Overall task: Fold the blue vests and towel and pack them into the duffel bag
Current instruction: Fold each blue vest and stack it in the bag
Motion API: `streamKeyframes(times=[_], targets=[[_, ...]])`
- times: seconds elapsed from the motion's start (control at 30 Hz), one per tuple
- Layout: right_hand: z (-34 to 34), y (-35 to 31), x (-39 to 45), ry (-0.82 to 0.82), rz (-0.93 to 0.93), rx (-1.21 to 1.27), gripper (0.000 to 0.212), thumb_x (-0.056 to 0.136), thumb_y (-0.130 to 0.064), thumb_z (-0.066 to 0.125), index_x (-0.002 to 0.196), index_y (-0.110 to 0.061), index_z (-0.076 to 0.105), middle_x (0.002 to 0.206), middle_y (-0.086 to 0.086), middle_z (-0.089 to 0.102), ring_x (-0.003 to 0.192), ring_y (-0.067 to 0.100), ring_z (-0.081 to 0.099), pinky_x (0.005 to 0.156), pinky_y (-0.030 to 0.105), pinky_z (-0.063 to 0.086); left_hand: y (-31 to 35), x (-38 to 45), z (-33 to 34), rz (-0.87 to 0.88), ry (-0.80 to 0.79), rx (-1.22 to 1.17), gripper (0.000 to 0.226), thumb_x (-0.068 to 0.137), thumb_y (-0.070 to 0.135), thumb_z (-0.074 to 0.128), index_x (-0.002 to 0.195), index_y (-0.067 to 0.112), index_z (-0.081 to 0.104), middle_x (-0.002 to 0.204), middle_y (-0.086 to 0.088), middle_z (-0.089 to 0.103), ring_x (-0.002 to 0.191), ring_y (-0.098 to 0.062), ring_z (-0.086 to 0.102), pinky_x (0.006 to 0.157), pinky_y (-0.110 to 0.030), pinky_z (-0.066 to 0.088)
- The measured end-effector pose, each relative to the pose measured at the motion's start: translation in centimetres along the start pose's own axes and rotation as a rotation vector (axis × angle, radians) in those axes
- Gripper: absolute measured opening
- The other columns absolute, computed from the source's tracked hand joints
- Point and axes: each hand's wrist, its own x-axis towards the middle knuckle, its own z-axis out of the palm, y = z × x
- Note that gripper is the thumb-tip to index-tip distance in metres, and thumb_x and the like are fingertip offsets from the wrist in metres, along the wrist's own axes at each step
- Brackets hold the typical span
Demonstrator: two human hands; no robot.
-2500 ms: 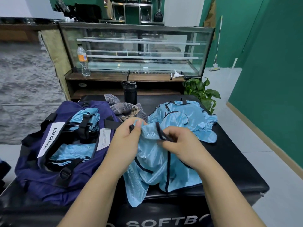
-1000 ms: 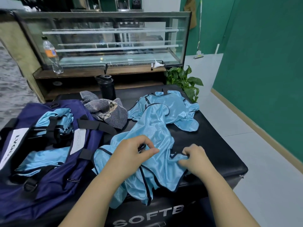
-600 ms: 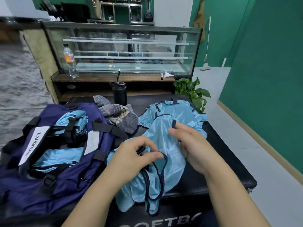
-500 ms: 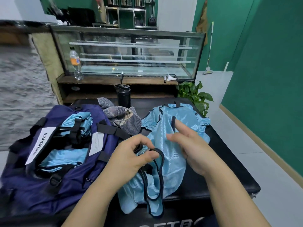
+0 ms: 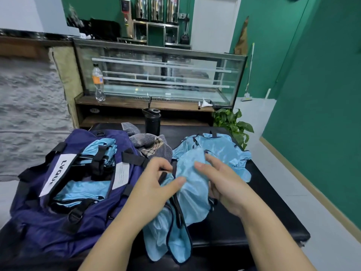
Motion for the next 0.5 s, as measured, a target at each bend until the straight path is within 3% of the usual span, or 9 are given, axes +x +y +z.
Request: streamKeyframes(times=[0.07,0.2,0.3,0.4,0.5], targets=[[0.3,-0.1,-0.4,-0.044,0.007,0.048,0.056,0.083,-0.031,0.070,0.132,-0.029,0.043,0.090,-0.005,0.073,0.078,0.012,0.066,0.080,0.031,0.051,0.4,0.0,-0.2,0.023,0.060,-0.008,0.033,0.077,0.038,0.076,0.090,0.048,0.048,0.091,0.013,0.058,0.082,-0.009,0.055,0.074,-0.026,0.044],[0.2,-0.1,-0.6,-0.015,-0.093,0.100,0.061,0.068,-0.015,0.083,0.119,-0.029,0.052,0.104,0.014,0.066,0.096,0.024,0.062,0.091,0.041,0.050,1.1,-0.3,-0.5,0.111,0.073,0.024,0.020,0.084,0.017,0.069,0.090,0.035,0.061,0.091,0.022,0.064,0.083,0.006,0.057,0.073,-0.007,0.040],[0.0,-0.6,-1.0,0.028,-0.235,0.033,0.043,0.080,0.005,0.069,0.110,-0.021,0.055,0.072,-0.002,0.060,0.066,0.006,0.058,0.065,0.021,0.050,1.1,-0.4,-0.7,0.094,0.050,0.060,0.017,0.085,0.015,0.068,0.087,0.032,0.065,0.088,0.026,0.066,0.083,0.007,0.060,0.071,-0.006,0.041],[-0.5,-1.1,-1.6,0.120,-0.334,-0.253,0.031,0.081,0.000,0.070,0.092,-0.030,0.067,0.063,-0.007,0.045,0.052,0.002,0.038,0.053,0.014,0.034,1.3,-0.4,-1.1,0.090,0.054,0.116,0.020,0.084,0.016,0.069,0.087,0.035,0.066,0.088,0.029,0.066,0.083,0.009,0.060,0.069,-0.004,0.040],[-0.7,-1.2,-1.7,0.177,-0.369,-0.459,0.025,0.082,-0.007,0.072,0.083,-0.031,0.067,0.053,-0.013,0.037,0.045,0.002,0.034,0.046,0.011,0.028,1.1,-0.3,-1.5,0.098,0.074,0.183,0.021,0.085,0.018,0.068,0.085,0.039,0.065,0.085,0.027,0.066,0.086,0.012,0.057,0.069,-0.004,0.038]])
